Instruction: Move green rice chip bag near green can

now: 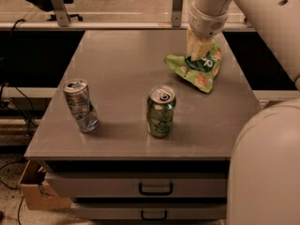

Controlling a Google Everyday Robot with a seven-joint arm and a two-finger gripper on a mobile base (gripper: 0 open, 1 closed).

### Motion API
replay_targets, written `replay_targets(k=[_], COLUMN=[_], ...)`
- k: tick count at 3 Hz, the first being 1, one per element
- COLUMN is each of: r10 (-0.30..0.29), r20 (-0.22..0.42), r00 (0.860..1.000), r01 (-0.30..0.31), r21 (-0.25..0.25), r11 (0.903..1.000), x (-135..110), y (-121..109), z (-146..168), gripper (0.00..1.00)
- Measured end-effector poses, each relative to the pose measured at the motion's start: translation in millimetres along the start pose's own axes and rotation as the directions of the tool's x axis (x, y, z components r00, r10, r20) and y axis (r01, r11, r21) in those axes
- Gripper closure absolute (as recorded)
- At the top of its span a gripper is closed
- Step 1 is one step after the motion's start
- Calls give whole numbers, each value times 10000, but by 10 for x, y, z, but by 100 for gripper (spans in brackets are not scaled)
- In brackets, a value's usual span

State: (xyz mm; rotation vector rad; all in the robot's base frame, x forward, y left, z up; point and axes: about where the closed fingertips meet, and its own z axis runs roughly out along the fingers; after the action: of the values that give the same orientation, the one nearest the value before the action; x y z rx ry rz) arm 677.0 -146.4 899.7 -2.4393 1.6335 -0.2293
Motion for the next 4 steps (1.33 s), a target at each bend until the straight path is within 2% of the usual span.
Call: replay_targets(k=[1, 2, 3, 4], r10=[-212, -288, -302, -202], r20=[292, 744, 1232, 1445], r00=[9993, 9968, 9919, 9893], r01=[211, 313, 417, 397], r21=[41, -322, -920, -1332], r11=[9998, 9990, 9949, 9903], x=[-144, -347, -570, -732], y=[87, 282, 543, 753], z=[-170, -194, -151, -151], gripper=[100, 100, 100, 100])
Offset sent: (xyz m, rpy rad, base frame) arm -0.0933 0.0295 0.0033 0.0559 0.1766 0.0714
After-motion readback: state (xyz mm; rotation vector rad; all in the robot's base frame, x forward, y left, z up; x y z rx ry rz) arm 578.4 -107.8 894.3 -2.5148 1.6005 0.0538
